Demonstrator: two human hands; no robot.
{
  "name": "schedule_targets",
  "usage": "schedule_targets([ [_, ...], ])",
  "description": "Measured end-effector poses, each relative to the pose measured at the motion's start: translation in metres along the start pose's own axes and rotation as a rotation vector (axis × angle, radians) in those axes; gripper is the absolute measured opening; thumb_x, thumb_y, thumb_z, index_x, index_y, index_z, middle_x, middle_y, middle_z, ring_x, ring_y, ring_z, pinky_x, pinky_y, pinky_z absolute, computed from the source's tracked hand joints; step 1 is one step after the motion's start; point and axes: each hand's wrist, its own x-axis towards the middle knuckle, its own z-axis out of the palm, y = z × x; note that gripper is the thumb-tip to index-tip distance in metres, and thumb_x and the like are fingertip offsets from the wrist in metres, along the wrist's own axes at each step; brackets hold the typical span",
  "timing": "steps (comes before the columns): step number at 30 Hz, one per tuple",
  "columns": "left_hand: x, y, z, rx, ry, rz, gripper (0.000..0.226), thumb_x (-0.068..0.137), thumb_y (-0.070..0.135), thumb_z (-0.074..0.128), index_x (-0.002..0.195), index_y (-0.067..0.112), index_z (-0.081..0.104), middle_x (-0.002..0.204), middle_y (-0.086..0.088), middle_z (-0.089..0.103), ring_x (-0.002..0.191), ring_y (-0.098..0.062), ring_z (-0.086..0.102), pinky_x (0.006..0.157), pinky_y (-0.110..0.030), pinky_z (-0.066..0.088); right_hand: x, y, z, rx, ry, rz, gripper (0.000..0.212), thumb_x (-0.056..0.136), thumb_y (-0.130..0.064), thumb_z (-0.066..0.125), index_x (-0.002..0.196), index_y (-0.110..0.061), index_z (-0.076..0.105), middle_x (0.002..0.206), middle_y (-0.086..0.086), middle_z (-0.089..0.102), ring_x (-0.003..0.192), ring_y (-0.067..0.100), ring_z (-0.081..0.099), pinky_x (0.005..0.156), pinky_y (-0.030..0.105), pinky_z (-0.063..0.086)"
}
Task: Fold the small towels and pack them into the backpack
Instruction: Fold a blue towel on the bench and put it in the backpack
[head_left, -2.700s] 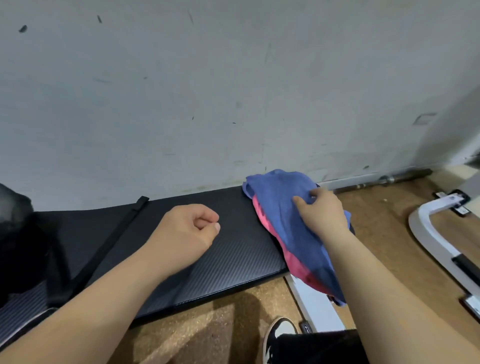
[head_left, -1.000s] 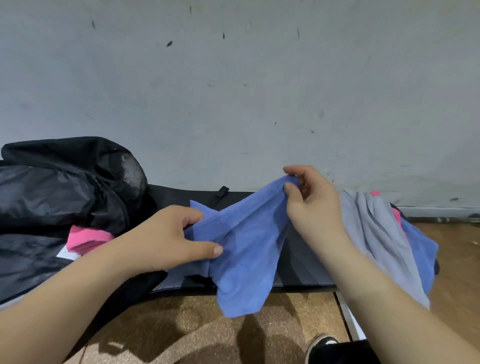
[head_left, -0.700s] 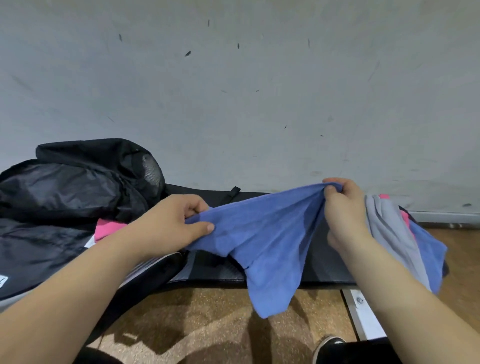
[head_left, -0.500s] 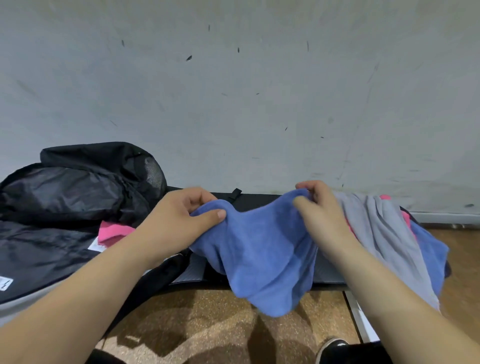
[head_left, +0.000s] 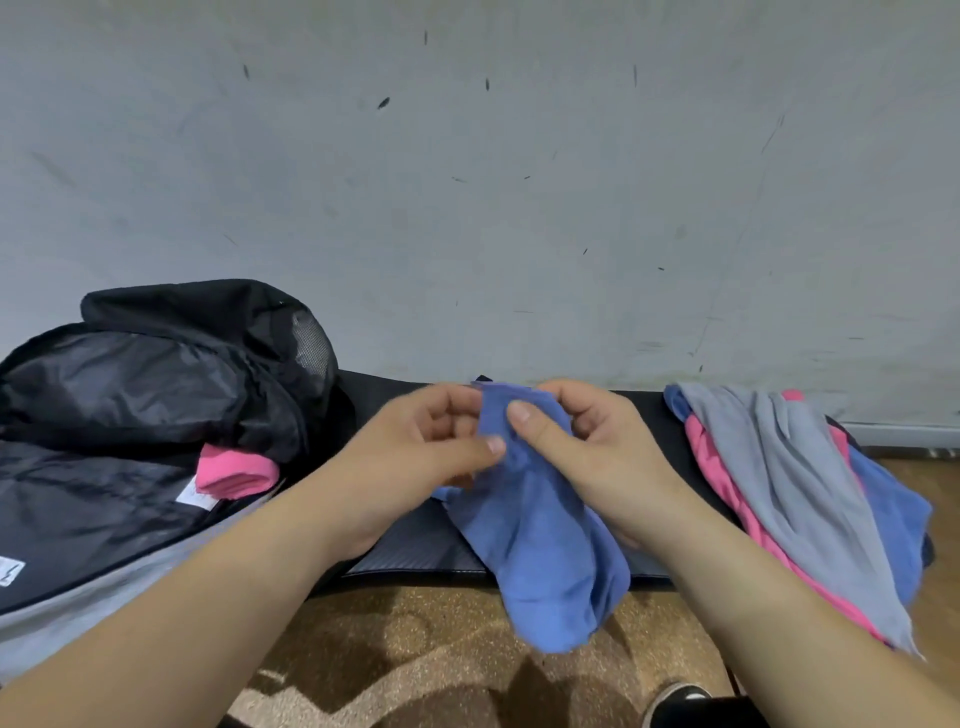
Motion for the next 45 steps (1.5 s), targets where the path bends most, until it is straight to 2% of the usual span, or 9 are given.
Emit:
schedule_targets([
  [4, 0.004, -0.012, 0.005, 0.309, -0.089, -0.011, 0.027, 0.079, 0.022, 0.073, 0.106, 0.016, 0.078, 0.107, -0.007, 0.080, 0.106, -0.023, 0.075, 0.103, -0.046, 0.056, -0.001, -0.003, -0.005, 0.211, 0.003, 0.069, 0.018, 0.096, -0.034, 0.064, 0.090, -0.017, 0.068, 0.086, 0.011, 0.063, 0.083, 0.024, 0.059, 0.078, 0.044, 0.047],
  [9, 0.011, -0.016, -0.004, 0.563, -0.176, -0.015, 0.008, 0.086, 0.019, 0.076, 0.083, 0.012, 0.072, 0.073, 0.007, 0.072, 0.067, -0.008, 0.058, 0.070, -0.030, 0.050, 0.007, -0.002, -0.029, 0.064, 0.337, 0.030, 0.031, 0.100, -0.037, 0.060, 0.085, -0.010, 0.057, 0.077, 0.003, 0.051, 0.073, 0.016, 0.048, 0.067, 0.032, 0.041],
  [14, 0.005, -0.011, -0.008, 0.676, -0.153, 0.035, 0.028, 0.095, 0.019, 0.074, 0.069, 0.016, 0.063, 0.057, 0.015, 0.052, 0.056, -0.004, 0.043, 0.056, -0.018, 0.037, 0.014, 0.012, -0.073, -0.161, 0.606, 0.088, 0.028, 0.104, -0.029, 0.053, 0.078, -0.019, 0.047, 0.063, -0.012, 0.040, 0.052, 0.001, 0.035, 0.056, 0.026, 0.033],
  [18, 0.000, 0.002, -0.002, 0.372, 0.103, 0.223, 0.016, 0.101, 0.015, 0.067, 0.086, 0.013, 0.071, 0.070, -0.001, 0.069, 0.064, -0.005, 0.055, 0.061, -0.018, 0.045, 0.008, 0.019, -0.073, -0.264, 0.509, 0.108, 0.015, 0.101, -0.019, 0.055, 0.090, -0.012, 0.061, 0.075, 0.006, 0.057, 0.069, 0.012, 0.051, 0.064, 0.032, 0.042],
  [24, -0.006, -0.002, 0.014, 0.423, 0.011, 0.280, 0.013, 0.103, 0.015, 0.063, 0.095, 0.017, 0.073, 0.083, 0.004, 0.074, 0.073, -0.002, 0.060, 0.070, -0.019, 0.049, -0.008, 0.003, -0.027, -0.202, 0.013, 0.041, 0.022, 0.098, -0.021, 0.069, 0.119, -0.030, 0.071, 0.112, -0.007, 0.075, 0.107, 0.004, 0.070, 0.094, 0.030, 0.057],
  [27, -0.003, -0.002, 0.016, 0.380, 0.026, 0.316, 0.012, 0.103, 0.015, 0.064, 0.099, 0.017, 0.076, 0.093, -0.005, 0.078, 0.080, -0.008, 0.066, 0.074, -0.031, 0.054, -0.006, 0.003, -0.020, -0.174, -0.158, 0.049, 0.014, 0.103, -0.025, 0.064, 0.108, -0.020, 0.076, 0.102, 0.015, 0.075, 0.094, 0.012, 0.069, 0.085, 0.042, 0.058],
  [37, 0.013, -0.008, -0.015, 0.511, -0.094, 0.002, 0.023, 0.084, 0.033, 0.082, 0.082, 0.012, 0.072, 0.078, -0.009, 0.075, 0.068, -0.011, 0.059, 0.069, -0.032, 0.048, 0.016, 0.006, -0.031, -0.219, 0.338, 0.116, 0.029, 0.104, -0.027, 0.058, 0.082, -0.009, 0.055, 0.062, 0.001, 0.057, 0.046, 0.002, 0.056, 0.050, 0.011, 0.044],
  [41, 0.015, -0.004, -0.029, 0.641, -0.130, -0.093, 0.023, 0.089, 0.028, 0.080, 0.074, 0.015, 0.068, 0.061, 0.007, 0.060, 0.058, -0.008, 0.048, 0.060, -0.025, 0.038, 0.031, 0.013, -0.053, -0.098, 0.641, 0.147, 0.037, 0.104, -0.026, 0.054, 0.071, -0.018, 0.038, 0.051, -0.007, 0.042, 0.038, 0.004, 0.043, 0.045, 0.020, 0.039],
  [45, 0.015, -0.011, -0.033, 0.701, -0.047, -0.057, 0.023, 0.091, 0.030, 0.076, 0.078, 0.014, 0.068, 0.061, 0.008, 0.058, 0.055, -0.007, 0.047, 0.059, -0.026, 0.041, 0.032, 0.021, -0.067, -0.216, 0.612, 0.147, 0.031, 0.102, -0.023, 0.058, 0.076, -0.013, 0.046, 0.061, 0.001, 0.044, 0.043, 0.004, 0.045, 0.047, 0.019, 0.041],
])
